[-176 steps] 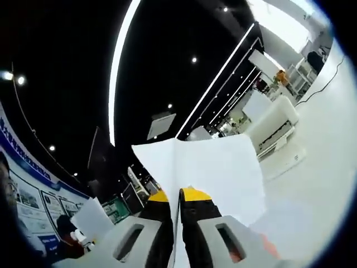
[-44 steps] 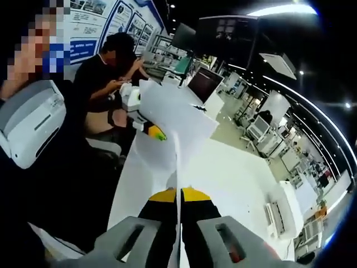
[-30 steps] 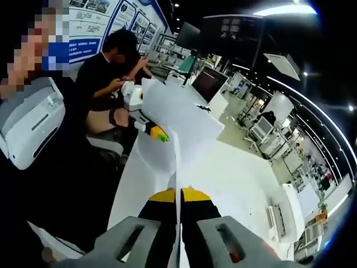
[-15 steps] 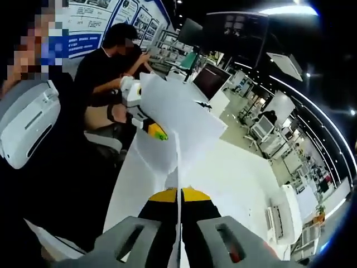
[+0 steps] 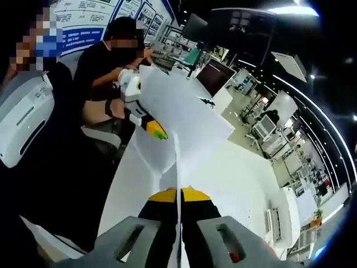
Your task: Organize the stack of printing papers by aligning and flattening the scattered papers on the table
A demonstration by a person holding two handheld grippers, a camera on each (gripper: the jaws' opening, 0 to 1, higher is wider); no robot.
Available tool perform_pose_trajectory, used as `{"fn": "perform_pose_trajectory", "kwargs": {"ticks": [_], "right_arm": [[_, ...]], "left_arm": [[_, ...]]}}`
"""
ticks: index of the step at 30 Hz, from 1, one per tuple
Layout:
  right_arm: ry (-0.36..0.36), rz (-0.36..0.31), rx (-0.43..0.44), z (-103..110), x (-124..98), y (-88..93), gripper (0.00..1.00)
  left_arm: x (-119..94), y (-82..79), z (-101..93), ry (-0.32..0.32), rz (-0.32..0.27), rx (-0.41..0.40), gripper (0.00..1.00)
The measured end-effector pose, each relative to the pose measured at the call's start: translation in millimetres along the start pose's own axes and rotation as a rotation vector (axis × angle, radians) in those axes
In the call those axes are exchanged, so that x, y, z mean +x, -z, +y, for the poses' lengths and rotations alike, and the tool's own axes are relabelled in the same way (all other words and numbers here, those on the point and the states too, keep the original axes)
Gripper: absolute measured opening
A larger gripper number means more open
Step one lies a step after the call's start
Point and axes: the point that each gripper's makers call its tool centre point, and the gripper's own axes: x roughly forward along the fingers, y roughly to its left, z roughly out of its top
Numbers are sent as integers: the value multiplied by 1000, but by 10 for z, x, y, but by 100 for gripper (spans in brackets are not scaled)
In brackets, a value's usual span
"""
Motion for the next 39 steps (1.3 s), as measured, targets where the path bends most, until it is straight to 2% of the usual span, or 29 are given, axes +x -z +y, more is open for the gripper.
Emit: {"fn": "perform_pose_trajectory", "kwargs": {"ticks": [9, 24, 30, 36, 39], "right_arm": [[4, 27, -20, -27, 107, -26, 0], [-52, 81, -63, -45, 285, -69, 0], [-46, 150, -120, -136, 373, -62, 0], [11, 236, -160, -260, 351, 80, 0], [2, 237, -165, -251, 360, 95, 0]], "left_arm": [[5, 6, -10, 6, 3, -1, 6], [40, 42, -49, 24, 15, -1, 6], [45, 37, -65, 30, 16, 4, 6], [27, 20, -47, 27, 12, 5, 6], [28, 23, -46, 29, 11, 4, 6]]}}
